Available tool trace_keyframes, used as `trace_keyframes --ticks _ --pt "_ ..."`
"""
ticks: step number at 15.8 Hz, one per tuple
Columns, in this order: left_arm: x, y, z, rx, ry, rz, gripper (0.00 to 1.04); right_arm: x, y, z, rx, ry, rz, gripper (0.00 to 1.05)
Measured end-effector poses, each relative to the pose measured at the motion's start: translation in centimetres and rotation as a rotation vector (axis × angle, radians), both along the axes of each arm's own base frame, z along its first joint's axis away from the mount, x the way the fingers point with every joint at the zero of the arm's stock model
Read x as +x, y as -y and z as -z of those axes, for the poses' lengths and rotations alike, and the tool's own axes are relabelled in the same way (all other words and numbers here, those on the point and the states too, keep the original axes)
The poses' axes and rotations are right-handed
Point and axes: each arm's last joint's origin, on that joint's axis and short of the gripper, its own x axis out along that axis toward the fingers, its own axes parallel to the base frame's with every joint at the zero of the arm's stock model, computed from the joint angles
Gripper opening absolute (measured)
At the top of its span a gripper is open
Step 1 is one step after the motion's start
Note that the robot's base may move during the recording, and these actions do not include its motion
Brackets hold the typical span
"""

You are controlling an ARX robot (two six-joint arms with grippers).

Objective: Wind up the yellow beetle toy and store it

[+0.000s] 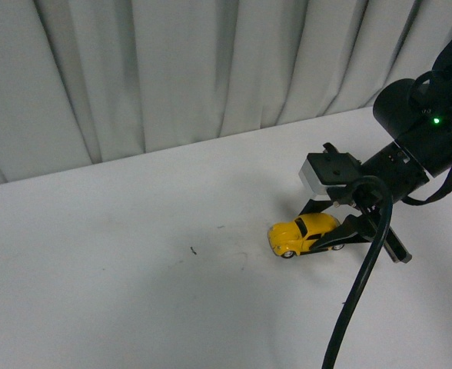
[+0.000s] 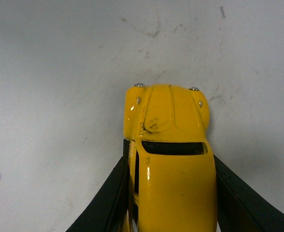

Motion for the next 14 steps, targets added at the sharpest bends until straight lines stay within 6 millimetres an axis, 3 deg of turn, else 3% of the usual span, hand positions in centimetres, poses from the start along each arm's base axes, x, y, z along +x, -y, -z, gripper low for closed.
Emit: trace_keyframes --ticks 4,7,12,13,14 --pt "0.0 0.0 0.0 0.0 0.0 0.0 0.98 -1.3 1.7 0.0 0.004 -0.011 0.053 0.41" --pt "0.0 0.0 0.0 0.0 0.0 0.0 0.98 -1.4 1.8 -0.2 0.005 0.006 0.056 0.44" --pt "0.0 0.0 0.0 0.0 0.001 0.0 0.98 -2.4 1.4 0.5 0.022 -0.06 0.085 0.95" --pt "0.0 0.0 0.0 0.0 0.001 0.0 0.98 -2.4 1.4 0.5 0.023 -0.062 0.09 1.0" --pt "0.0 0.0 0.0 0.0 0.001 0.0 0.98 -2.4 1.4 0.5 0.025 -0.065 0.092 0.97"
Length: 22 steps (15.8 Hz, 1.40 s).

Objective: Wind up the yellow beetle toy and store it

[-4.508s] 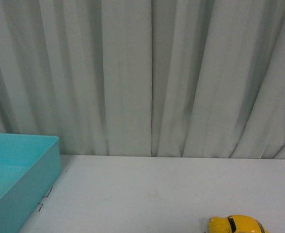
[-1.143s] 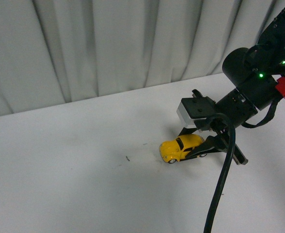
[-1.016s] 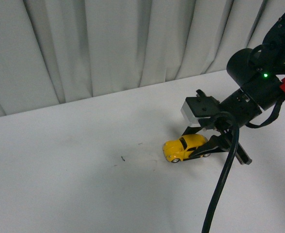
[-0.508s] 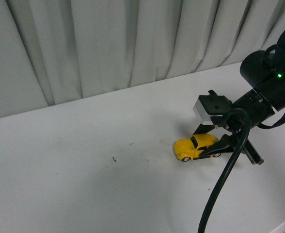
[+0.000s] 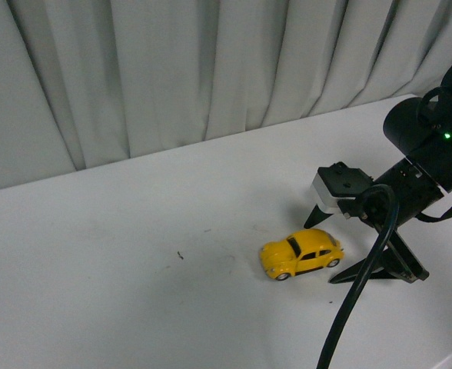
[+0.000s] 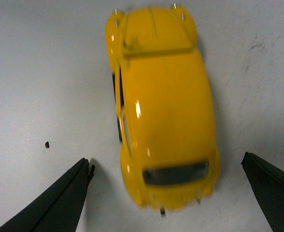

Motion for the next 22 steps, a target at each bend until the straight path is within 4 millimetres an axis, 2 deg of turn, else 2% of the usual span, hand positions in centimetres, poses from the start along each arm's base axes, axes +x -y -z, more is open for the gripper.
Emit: trace_keyframes --ticks 10,13,15,19,22 --pt "0.0 0.0 0.0 0.0 0.0 0.0 0.98 0.1 -0.1 -0.1 -0.001 0.0 -0.001 0.98" --pt "0.0 0.0 0.0 0.0 0.0 0.0 0.98 0.3 -0.6 -1.0 -0.023 0.031 -0.02 0.98" --pt "0.0 0.0 0.0 0.0 0.0 0.0 0.98 0.7 -1.4 -3.1 -0.013 0.108 -0.061 0.98" --pt "0.0 0.0 0.0 0.0 0.0 0.0 0.98 0.5 -3.1 -10.4 0.067 0.331 -0.123 0.98" --pt "0.0 0.0 0.0 0.0 0.0 0.0 0.98 -0.4 -3.5 -13.3 0.08 0.385 -0.135 0.98"
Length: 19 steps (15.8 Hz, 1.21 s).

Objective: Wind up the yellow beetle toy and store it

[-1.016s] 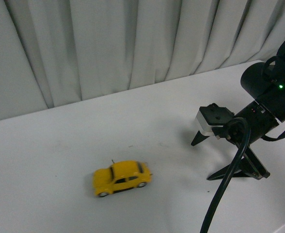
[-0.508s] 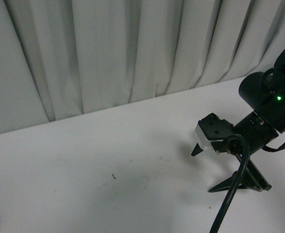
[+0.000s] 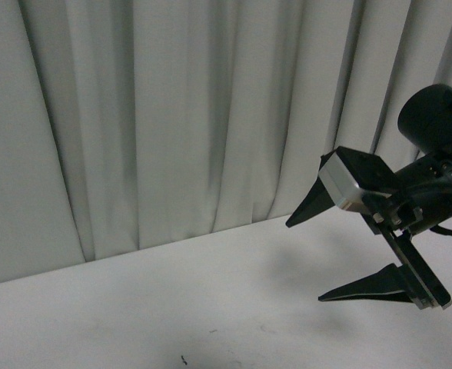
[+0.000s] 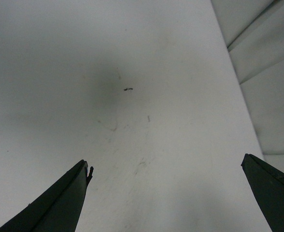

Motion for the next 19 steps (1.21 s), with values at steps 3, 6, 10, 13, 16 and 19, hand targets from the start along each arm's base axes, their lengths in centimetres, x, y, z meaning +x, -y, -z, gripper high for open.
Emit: trace_keyframes --ticks 3,6,10,13,16,19 --pt "0.0 0.0 0.0 0.0 0.0 0.0 0.98 -0.4 -1.8 -2.8 -0.086 0.23 0.027 0.94" --pt "0.0 0.0 0.0 0.0 0.0 -0.002 0.98 -6.1 -5.8 -2.2 0.043 0.437 0.766 0.6" --pt "0.0 0.0 0.0 0.0 0.0 0.0 0.98 -12.6 -7.6 -3.2 0.744 0.327 1.126 0.02" --pt "0.0 0.0 0.0 0.0 -0.001 0.0 0.98 -13.7 -7.6 -2.9 0.781 0.34 1.122 0.02" --pt "0.0 0.0 0.0 0.0 0.0 0.0 0.98 -14.1 -7.6 -3.0 0.799 0.353 1.117 0.02" --pt "0.0 0.0 0.0 0.0 0.0 0.0 0.98 -14.6 -7.6 -2.5 0.8 0.345 1.119 0.02"
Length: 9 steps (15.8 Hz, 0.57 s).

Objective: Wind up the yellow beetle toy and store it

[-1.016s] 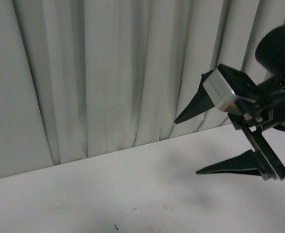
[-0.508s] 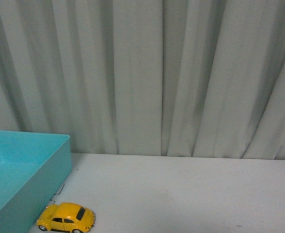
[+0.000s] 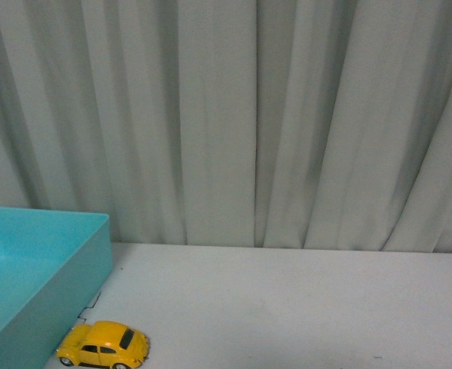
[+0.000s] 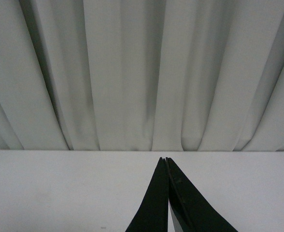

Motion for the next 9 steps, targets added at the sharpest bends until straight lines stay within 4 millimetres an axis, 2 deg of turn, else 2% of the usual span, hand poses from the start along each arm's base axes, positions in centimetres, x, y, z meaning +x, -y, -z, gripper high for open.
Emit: trace_keyframes --ticks 5,9 --pt "0.0 0.0 0.0 0.0 0.0 0.0 0.98 -1.4 0.0 1.1 0.001 -0.006 0.0 0.02" --pt "0.0 0.0 0.0 0.0 0.0 0.0 0.98 -3.9 0.0 2.5 0.003 0.005 0.0 0.02"
